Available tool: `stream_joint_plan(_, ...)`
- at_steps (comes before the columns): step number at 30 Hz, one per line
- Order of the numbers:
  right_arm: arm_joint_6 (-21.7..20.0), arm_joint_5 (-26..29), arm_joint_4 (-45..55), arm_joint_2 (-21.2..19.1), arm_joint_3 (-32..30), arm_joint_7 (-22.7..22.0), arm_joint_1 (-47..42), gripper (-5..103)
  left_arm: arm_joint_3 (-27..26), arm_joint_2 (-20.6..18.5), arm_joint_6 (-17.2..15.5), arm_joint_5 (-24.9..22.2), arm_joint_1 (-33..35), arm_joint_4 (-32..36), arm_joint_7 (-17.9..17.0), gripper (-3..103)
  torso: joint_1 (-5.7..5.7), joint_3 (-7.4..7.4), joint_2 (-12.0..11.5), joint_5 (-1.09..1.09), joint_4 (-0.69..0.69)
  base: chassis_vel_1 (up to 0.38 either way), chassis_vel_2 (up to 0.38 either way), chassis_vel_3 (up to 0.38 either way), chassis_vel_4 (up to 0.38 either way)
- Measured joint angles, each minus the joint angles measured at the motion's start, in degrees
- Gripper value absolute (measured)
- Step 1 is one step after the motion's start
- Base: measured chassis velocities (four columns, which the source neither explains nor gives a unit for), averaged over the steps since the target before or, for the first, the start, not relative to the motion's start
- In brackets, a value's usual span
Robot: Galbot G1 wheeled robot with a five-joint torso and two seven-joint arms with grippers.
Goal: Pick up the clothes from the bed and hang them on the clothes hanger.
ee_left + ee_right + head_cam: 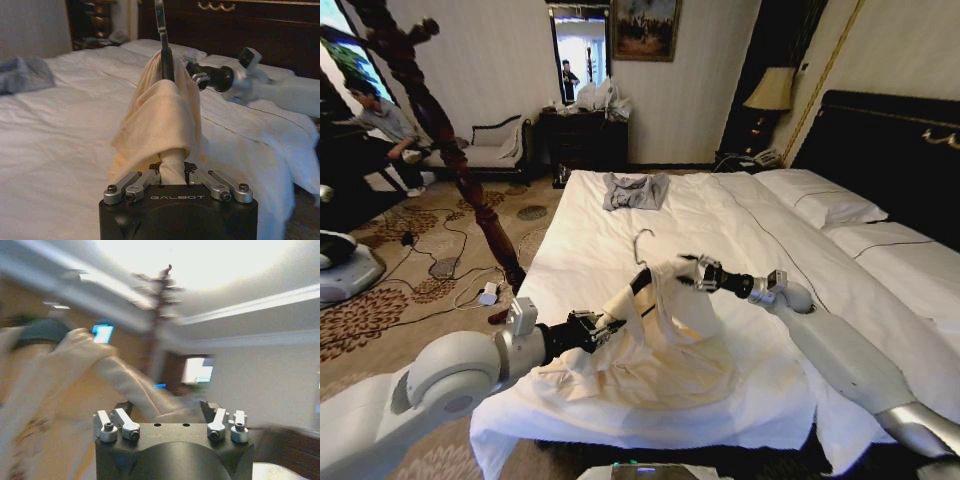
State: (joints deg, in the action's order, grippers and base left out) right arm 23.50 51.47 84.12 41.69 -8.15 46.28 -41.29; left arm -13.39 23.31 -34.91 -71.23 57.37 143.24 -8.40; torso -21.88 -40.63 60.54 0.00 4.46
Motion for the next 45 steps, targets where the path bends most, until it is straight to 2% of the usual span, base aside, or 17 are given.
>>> stream_joint_plan(1, -0.28, -0.61, 0.39, 0.56, -1.37, -5.48, -1.25, 82, -0.67, 0.86, 0.02, 0.36, -0.62, 0.0, -1.66, 19, 0.0, 0.0, 0.0, -0.01, 0.01, 0.0, 0.0, 0.0, 0.0)
stream_joint_plan(3, -0.32, -2.31, 0.49, 1.7, -3.27, -12.32, -3.01, 92, -1.59, 1.79, -0.02, 0.52, -1.93, 0.0, -3.39, 19, 0.0, 0.0, 0.0, 0.0, 0.0, 0.0, 0.0, 0.0, 0.0)
stream_joint_plan(4, -0.32, -2.31, 0.49, 1.7, -3.27, -12.32, -3.01, 92, -1.59, 1.79, -0.02, 0.52, -1.93, 0.0, -3.39, 19, 0.0, 0.0, 0.0, 0.0, 0.0, 0.0, 0.0, 0.0, 0.0)
stream_joint_plan(6, -0.2, -3.77, 0.3, 2.69, -4.79, -18.02, -4.71, 99, -2.08, 1.91, -0.09, 0.37, -4.12, -0.14, -3.75, 19, 0.0, 0.0, -0.01, 0.01, 0.0, 0.0, 0.0, 0.0, 0.0)
stream_joint_plan(11, 1.09, -5.09, 0.3, 5.13, -7.21, -23.98, -6.54, 100, -1.84, 1.0, 0.02, -0.62, -10.01, -3.51, -3.58, 19, 0.0, 0.0, 0.0, 0.01, 0.0, 0.0, 0.0, 0.0, 0.0)
stream_joint_plan(15, 1.54, -5.68, 0.77, 6.42, -8.88, -24.56, -8.19, 100, -2.0, 0.21, 0.69, -0.83, -11.59, -5.71, -3.45, 19, -0.02, 0.0, 0.0, 0.0, -0.01, 0.0, 0.0, 0.0, 0.0)
stream_joint_plan(23, 2.73, -7.9, 1.45, 7.25, -10.18, -24.12, -11.32, 100, -2.05, 1.12, 2.66, 2.63, -9.68, -7.19, -3.57, 19, -0.01, 0.0, 0.0, -0.01, 0.0, 0.0, 0.0, 0.0, 0.0)
stream_joint_plan(29, 0.33, -9.88, 4.09, 6.64, -9.85, -24.03, -12.34, 100, -1.93, 0.98, 2.82, 3.49, -8.89, -6.08, -3.25, 19, -0.01, 0.0, 0.0, 0.01, 0.0, 0.0, 0.0, 0.0, 0.0)
stream_joint_plan(32, -4.09, -9.66, 8.92, 4.89, -9.01, -25.11, -13.55, 100, -1.76, 1.17, 3.06, 5.8, -7.36, -4.64, -2.43, 19, -0.01, 0.0, -0.01, 0.02, -0.01, 0.0, 0.0, 0.0, 0.0)
stream_joint_plan(33, -7.85, -7.95, 11.92, 3.74, -9.02, -25.36, -14.32, 100, -1.74, 1.25, 3.15, 6.37, -6.95, -4.21, -2.22, 19, -0.01, 0.0, 0.0, 0.02, -0.01, 0.0, 0.0, 0.0, 0.0)
stream_joint_plan(34, -7.85, -7.95, 11.92, 3.74, -9.02, -25.36, -14.32, 100, -1.74, 1.25, 3.15, 6.37, -6.95, -4.21, -2.22, 19, -0.01, 0.0, 0.0, 0.02, -0.01, 0.0, 0.0, 0.0, 0.0)
stream_joint_plan(36, -17.94, -0.52, 19.75, 0.26, -9.05, -25.49, -15.46, 100, -1.74, 1.36, 3.39, 7.55, -6.21, -3.26, -1.7, 19, 0.0, 0.0, 0.0, -0.02, 0.02, 0.0, 0.0, 0.0, 0.0)
stream_joint_plan(37, -20.13, 0.95, 21.1, -0.39, -8.98, -25.43, -15.4, 100, -1.74, 1.37, 3.47, 7.81, -6.15, -3.1, -1.56, 19, 0.01, 0.01, 0.0, -0.03, 0.01, 0.0, 0.0, 0.0, 0.0)
stream_joint_plan(38, -24.77, 4.71, 23.78, -1.69, -8.34, -24.98, -14.58, 100, -1.74, 1.41, 3.66, 8.27, -6.11, -2.8, -1.25, 19, 0.02, 0.01, 0.0, -0.01, 0.01, 0.0, 0.0, 0.0, 0.0)
stream_joint_plan(39, -24.77, 4.71, 23.78, -1.69, -8.34, -24.98, -14.58, 100, -1.74, 1.41, 3.66, 8.27, -6.11, -2.8, -1.25, 19, 0.02, 0.01, 0.0, -0.01, 0.01, 0.0, 0.0, 0.0, 0.0)
stream_joint_plan(43, -32.34, 12.12, 27.81, -2.9, -6.38, -27.32, -11.09, 100, -1.74, 1.65, 3.84, 8.75, -6.12, -2.41, -0.9, 19, 0.0, 0.0, 0.0, -0.01, -0.02, 0.0, 0.0, 0.0, 0.0)
stream_joint_plan(45, -33.4, 12.25, 28.04, -2.9, -5.97, -28.42, -10.44, 100, -1.74, 1.75, 3.88, 8.87, -6.14, -2.36, -0.85, 19, 0.01, 0.0, 0.0, 0.0, -0.02, 0.0, 0.0, 0.0, 0.0)
